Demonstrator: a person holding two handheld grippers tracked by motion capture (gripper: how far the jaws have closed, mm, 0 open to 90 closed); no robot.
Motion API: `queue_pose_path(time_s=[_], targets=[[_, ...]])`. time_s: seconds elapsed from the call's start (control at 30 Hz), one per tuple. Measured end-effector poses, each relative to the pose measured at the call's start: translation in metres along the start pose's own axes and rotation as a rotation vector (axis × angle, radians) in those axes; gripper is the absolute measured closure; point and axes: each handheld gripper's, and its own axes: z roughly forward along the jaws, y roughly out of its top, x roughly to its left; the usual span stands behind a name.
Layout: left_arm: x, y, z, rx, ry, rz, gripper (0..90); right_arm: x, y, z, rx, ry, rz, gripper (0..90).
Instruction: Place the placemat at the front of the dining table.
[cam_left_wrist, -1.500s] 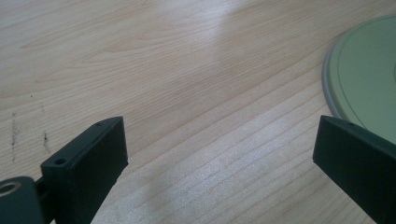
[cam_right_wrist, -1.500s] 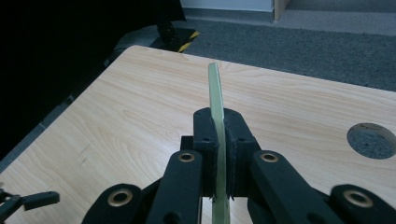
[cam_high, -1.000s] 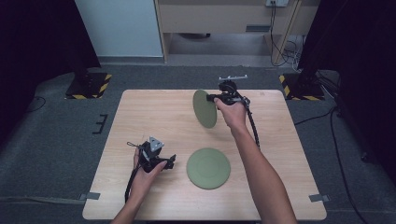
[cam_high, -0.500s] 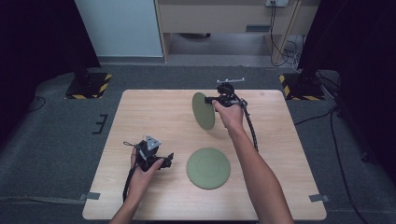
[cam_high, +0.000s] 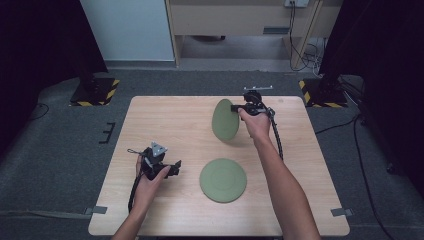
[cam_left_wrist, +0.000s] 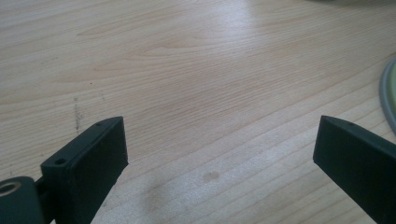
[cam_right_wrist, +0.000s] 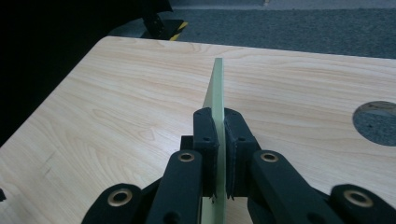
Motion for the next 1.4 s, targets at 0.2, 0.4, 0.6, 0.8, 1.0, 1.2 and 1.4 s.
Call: queue_pose_path(time_s=[0.2,0.4,0.6,0.8,1.0,1.2,1.4], targets=[[0.005,0.000,0.000,-0.003,0.000,-0.008,2.4,-0.008,-0.002,0.001,0.000,-0.017,0.009,85.6],[0.006,0.000,0.001,0.003,-0.008,-0.008,2.4,-0.013,-0.005,0.003,0.002,-0.046,-0.001,85.6],[0.010,-0.001,0.001,0.007,-0.005,-0.015,2.4,-0.023,-0.011,0.004,0.008,-0.066,0.015,85.6],[0.014,-0.002,0.003,0.015,-0.005,-0.021,2.5,-0.036,-0.018,0.007,0.017,-0.082,0.037,85.6],[0.016,-0.002,0.004,0.016,-0.005,-0.023,2.5,-0.044,-0.024,0.010,0.021,-0.090,0.047,85.6],[0.019,-0.004,0.005,0.025,-0.010,-0.037,2.6,-0.050,-0.030,0.013,0.033,-0.104,0.059,85.5],[0.020,-0.004,0.005,0.029,0.010,-0.028,2.9,-0.054,-0.032,0.015,0.042,-0.113,0.060,85.5]])
